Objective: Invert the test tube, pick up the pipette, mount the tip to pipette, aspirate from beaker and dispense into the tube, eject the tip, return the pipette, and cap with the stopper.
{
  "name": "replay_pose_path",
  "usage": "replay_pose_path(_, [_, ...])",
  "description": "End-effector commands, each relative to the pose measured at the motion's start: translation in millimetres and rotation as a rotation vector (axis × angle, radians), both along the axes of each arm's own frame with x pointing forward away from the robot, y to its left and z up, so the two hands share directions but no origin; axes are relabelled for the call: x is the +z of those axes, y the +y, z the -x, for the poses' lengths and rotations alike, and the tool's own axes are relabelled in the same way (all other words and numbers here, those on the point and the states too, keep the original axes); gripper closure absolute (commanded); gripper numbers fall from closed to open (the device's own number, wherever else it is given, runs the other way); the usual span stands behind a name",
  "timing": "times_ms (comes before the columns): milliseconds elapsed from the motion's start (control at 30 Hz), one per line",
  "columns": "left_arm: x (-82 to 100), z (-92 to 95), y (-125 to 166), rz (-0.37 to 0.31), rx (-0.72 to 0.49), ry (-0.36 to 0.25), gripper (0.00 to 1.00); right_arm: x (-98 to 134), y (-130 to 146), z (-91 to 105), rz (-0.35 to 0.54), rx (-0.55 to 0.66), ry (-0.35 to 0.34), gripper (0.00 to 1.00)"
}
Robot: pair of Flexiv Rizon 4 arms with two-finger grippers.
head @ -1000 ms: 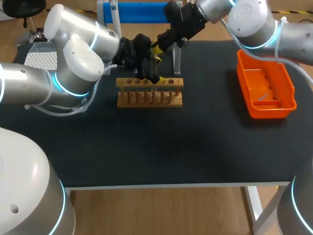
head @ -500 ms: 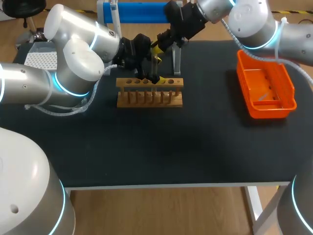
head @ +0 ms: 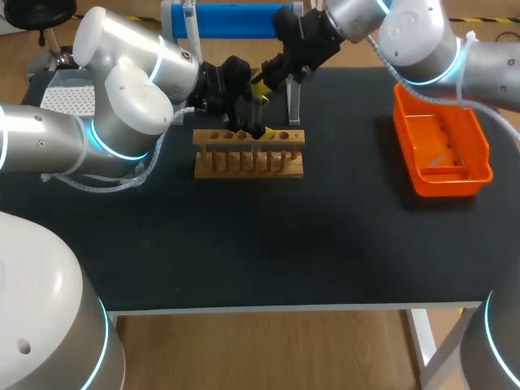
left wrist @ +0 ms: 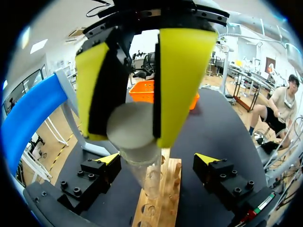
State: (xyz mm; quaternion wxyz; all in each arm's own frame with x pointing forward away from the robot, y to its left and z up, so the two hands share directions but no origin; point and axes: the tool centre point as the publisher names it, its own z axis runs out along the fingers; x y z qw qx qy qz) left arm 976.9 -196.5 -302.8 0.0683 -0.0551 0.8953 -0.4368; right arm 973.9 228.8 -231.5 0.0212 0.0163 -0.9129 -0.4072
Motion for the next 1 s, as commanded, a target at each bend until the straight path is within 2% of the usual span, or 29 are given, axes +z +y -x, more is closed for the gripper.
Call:
replay_pose_path(33, [0.1,-1.3,-1,-0.003,-0.002,0.003,0.00,-5,-1,1.3,0.004,-0.001,0.001,1.00])
replay_pose_path(233, [0.1,-1.3,-1,-0.003,-0.002,0.003,0.00,-14,-6,4.3,0.013,-0.003,0.008,0.99])
replay_pose_path(300, [0.1,-1.3,-1,-0.003,-0.002,0.003,0.00,-16,-8,4.9,0.006,-0.006,0.010,0.54])
replay_pose_path(333, [0.1,-1.3,-1,-0.003,-0.002,0.003,0.00,-16,-9,5.2,-0.001,-0.006,0.010,0.11])
replay_pose_path(367, [0.1,-1.3,-1,-0.003,-0.002,0.003,0.00,-17,-10,5.6,-0.011,-0.006,0.008,0.00])
replay_pose_path(767, [0.1,-1.3,-1,-0.003,-0.002,0.003,0.00,-13,-39,9.0,-0.176,-0.021,-0.041,0.00])
replay_pose_path(1000, [0.1,-1.3,-1,-0.003,-0.002,0.003,0.00,0,-52,14.0,-0.373,0.048,-0.089,0.00])
